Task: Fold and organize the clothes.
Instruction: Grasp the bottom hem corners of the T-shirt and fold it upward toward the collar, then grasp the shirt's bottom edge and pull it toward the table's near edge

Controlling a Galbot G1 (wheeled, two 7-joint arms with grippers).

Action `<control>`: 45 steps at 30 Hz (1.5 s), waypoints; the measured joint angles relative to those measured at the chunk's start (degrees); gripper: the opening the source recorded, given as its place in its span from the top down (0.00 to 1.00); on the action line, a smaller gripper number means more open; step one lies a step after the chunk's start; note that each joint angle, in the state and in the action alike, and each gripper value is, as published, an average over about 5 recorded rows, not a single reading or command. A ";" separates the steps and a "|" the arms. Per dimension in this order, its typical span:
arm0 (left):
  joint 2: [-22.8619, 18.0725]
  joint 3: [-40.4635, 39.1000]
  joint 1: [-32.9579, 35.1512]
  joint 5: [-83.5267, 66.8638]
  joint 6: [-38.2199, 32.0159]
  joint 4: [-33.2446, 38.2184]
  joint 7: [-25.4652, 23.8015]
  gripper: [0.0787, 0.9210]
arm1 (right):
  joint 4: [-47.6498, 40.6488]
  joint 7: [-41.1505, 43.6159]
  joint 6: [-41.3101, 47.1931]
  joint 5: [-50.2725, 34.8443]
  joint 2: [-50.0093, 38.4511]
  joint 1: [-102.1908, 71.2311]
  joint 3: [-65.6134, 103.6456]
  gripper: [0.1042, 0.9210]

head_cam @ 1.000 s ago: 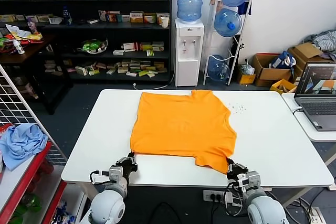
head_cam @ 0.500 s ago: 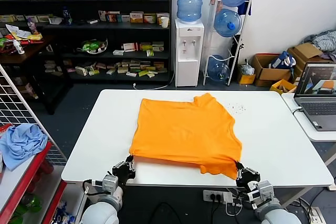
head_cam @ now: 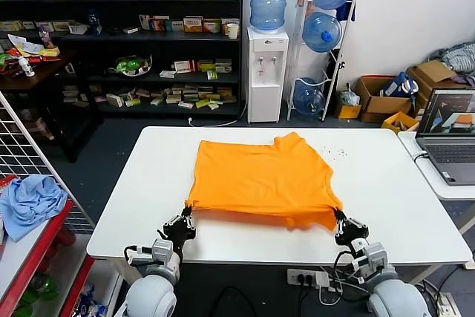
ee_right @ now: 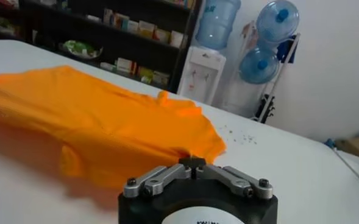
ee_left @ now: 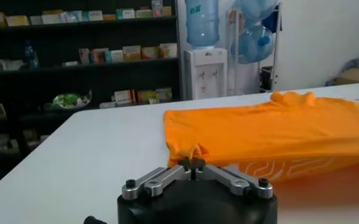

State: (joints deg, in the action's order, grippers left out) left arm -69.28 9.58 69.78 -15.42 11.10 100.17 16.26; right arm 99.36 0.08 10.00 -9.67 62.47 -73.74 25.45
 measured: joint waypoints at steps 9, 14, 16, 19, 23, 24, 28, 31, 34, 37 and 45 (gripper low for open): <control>-0.73 -2.00 -6.99 -0.04 -0.53 -7.82 0.10 0.98 | -10.22 0.10 -0.66 -0.83 0.53 11.32 -5.35 0.98; -0.79 -3.41 -10.30 -0.52 -0.21 -11.35 0.14 0.98 | -14.87 0.49 0.25 -1.45 1.06 16.37 -7.68 0.97; -0.79 -3.87 -11.39 -0.85 0.06 -12.34 0.15 0.98 | -16.13 0.66 0.78 -1.66 1.16 17.75 -8.16 0.94; -0.73 -4.32 -12.53 -1.42 0.56 -13.19 0.07 0.96 | -17.11 0.78 1.86 -2.22 1.00 18.95 -8.54 0.85; -0.27 -4.67 -12.98 -2.41 1.37 -13.44 -0.01 0.83 | -16.60 0.59 3.79 -3.47 0.34 18.89 -8.45 0.72; -0.08 -4.74 -12.95 -2.73 1.63 -13.32 0.05 0.80 | -16.08 0.51 4.34 -3.82 0.10 18.56 -8.31 0.67; 0.78 -5.29 -12.23 -4.32 2.88 -12.00 0.50 0.67 | -12.94 0.27 6.79 -5.24 -1.15 16.21 -7.34 0.54; 1.48 -5.67 -11.30 -5.58 3.88 -10.62 0.89 0.57 | -10.55 0.23 8.42 -5.92 -2.10 13.96 -6.38 0.43; 1.97 -5.77 -10.59 -6.74 4.72 -9.69 1.32 0.46 | -8.90 0.22 9.68 -6.22 -2.79 11.84 -5.42 0.32; 2.19 -5.91 -10.29 -7.93 5.37 -9.27 1.71 0.36 | -7.97 0.21 10.52 -6.33 -3.22 10.27 -4.74 0.22; 1.96 -6.01 -10.57 -9.98 6.05 -9.49 2.06 0.13 | -7.82 0.73 11.11 -6.66 -3.27 8.92 -4.24 0.16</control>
State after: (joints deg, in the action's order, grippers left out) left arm -67.32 3.56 59.22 -25.39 17.15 90.68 18.32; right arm 91.53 0.80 21.10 -16.33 59.20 -64.81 21.20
